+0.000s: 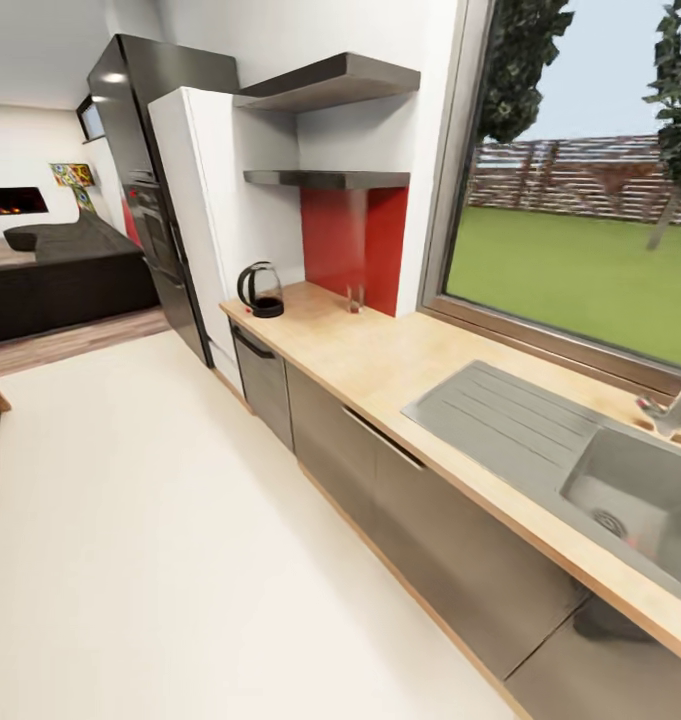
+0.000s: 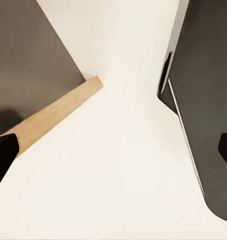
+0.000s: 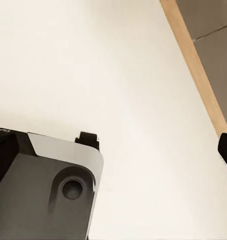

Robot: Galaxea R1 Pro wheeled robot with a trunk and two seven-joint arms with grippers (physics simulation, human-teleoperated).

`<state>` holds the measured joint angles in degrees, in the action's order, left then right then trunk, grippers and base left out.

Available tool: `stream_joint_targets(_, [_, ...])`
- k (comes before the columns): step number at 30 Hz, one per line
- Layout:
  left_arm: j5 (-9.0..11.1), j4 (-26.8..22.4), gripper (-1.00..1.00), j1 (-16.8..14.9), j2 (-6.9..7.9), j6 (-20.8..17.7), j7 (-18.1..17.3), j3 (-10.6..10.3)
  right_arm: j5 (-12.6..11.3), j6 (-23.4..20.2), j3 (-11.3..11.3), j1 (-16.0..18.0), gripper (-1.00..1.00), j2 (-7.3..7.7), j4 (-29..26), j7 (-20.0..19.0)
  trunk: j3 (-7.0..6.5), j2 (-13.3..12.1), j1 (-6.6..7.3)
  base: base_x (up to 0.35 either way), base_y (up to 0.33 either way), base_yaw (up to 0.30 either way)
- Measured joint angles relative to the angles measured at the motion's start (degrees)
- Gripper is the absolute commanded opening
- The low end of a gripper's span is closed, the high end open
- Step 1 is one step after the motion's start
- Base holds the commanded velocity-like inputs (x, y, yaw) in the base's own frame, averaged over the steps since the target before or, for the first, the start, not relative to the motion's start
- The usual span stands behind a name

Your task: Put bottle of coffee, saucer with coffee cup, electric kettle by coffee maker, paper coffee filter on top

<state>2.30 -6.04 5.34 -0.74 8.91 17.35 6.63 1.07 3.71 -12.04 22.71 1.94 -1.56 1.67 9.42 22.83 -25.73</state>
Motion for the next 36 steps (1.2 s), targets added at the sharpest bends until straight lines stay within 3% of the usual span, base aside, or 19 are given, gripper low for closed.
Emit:
stream_joint_targets(20, [0.00, 0.00, 1.00, 0.00, -0.02, 0.03, -0.01, 0.00, 0.03, 0.01, 0.02, 0.00, 1.00, -0.01, 0.01, 0.00, 0.00, 0.00, 0.01, 0.314, 0.128, 0.269])
stream_joint_targets(36, [0.00, 0.00, 1.00, 0.00, 0.00, 0.05, 0.00, 0.00, 0.03, 0.00, 0.02, 0.00, 1.00, -0.01, 0.00, 0.00, 0.00, 0.00, 0.01, 0.335, 0.090, 0.017])
